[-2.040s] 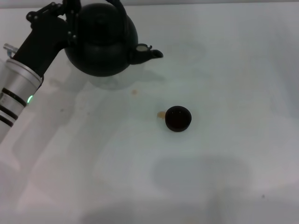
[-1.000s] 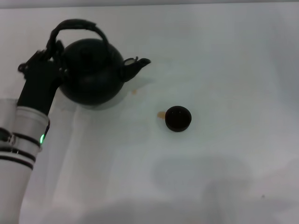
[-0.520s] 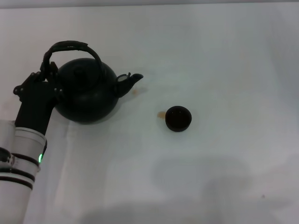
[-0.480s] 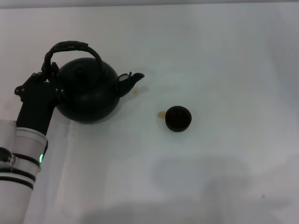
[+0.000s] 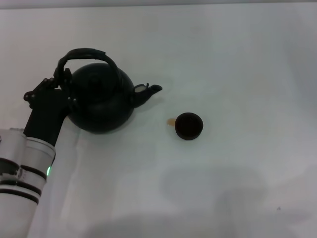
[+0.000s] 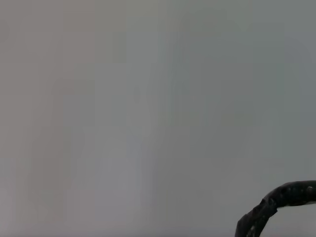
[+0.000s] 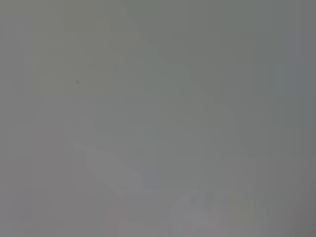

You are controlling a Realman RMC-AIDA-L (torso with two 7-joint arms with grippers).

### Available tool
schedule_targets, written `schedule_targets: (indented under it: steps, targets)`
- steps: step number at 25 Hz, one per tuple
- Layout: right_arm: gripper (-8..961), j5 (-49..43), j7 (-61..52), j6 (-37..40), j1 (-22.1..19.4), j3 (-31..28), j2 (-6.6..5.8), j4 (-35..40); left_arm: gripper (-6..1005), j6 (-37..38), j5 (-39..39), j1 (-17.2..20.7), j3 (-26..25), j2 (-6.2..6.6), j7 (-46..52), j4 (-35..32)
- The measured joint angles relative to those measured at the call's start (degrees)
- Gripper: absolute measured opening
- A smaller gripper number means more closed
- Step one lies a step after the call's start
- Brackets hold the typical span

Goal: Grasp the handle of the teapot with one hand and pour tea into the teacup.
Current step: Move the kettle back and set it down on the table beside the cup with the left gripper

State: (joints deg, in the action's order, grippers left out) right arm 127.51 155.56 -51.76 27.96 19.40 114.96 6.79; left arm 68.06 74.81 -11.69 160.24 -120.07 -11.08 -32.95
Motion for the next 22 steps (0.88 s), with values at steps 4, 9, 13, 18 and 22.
schedule_targets:
  steps: [4, 9, 13, 18, 22]
  targets:
    - [839, 0.01, 0.00, -0.02, -0.01, -0.07, 0.00, 0.00, 126, 0.15, -0.03, -0.10, 0.17, 0.09, 0.43, 0.25]
    - [839, 0.02, 0.00, -0.11, 0.14, -0.06, 0.00, -0.02, 206, 0.60, 0.14, 0.14, 0.15, 0.10, 0.46, 0.39]
    - [839, 0.02, 0.00, -0.23, 0.16, -0.06, 0.00, -0.02, 346, 1.79, 0.30, 0.31, 0.11, 0.14, 0.66, 0.43]
    - [839, 0.15, 0.00, -0.38, 0.18, -0.06, 0.00, -0.03, 466, 3.36, -0.07, 0.09, 0.54, 0.29, 6.12, 2.60]
    - [839, 0.20, 0.00, -0.45, 0.24, -0.08, 0.00, -0.03, 634, 4.26, -0.58, -0.17, 1.52, 0.44, 10.77, 4.96]
